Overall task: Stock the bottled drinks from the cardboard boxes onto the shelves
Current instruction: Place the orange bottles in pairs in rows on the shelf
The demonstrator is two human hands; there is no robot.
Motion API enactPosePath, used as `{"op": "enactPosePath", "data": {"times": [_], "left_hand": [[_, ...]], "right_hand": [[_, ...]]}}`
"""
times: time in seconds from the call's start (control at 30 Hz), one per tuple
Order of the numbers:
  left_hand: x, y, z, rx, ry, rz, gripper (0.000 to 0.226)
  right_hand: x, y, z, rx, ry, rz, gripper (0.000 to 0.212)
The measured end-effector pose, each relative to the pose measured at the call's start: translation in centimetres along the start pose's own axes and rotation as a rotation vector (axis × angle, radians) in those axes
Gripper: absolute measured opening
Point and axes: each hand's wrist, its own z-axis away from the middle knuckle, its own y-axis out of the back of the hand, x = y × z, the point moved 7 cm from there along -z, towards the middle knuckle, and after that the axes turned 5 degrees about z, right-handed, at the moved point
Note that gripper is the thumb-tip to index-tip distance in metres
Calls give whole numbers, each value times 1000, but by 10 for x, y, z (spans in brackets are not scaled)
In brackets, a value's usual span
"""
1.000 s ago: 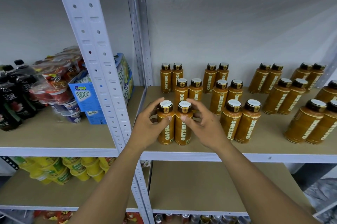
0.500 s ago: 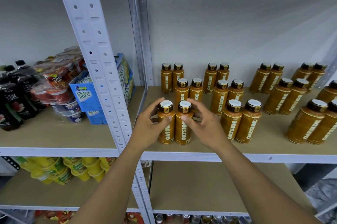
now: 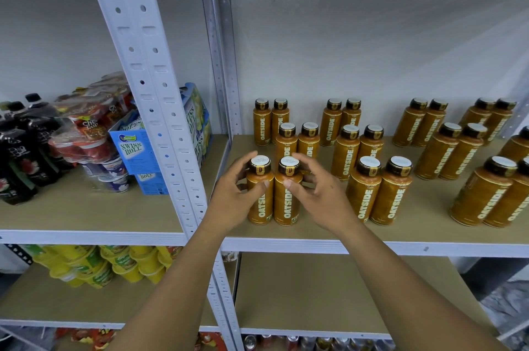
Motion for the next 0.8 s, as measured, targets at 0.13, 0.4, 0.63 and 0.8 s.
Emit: {"op": "enactPosePath", "data": {"times": [0.13, 0.4, 0.63, 0.8], "left_hand": [[-1, -1, -1, -6, 9, -1, 62], [-1, 0, 0, 1, 11, 2, 61], [-2, 0, -1, 6, 19, -8, 61], [0, 0, 0, 9, 19, -9, 61]], "right_hand": [[0, -1, -1, -4, 0, 9, 61], [0, 0, -2, -13, -1, 2, 61], [-1, 0, -3, -19, 3, 4, 62], [0, 0, -3, -21, -1, -2, 62]]}}
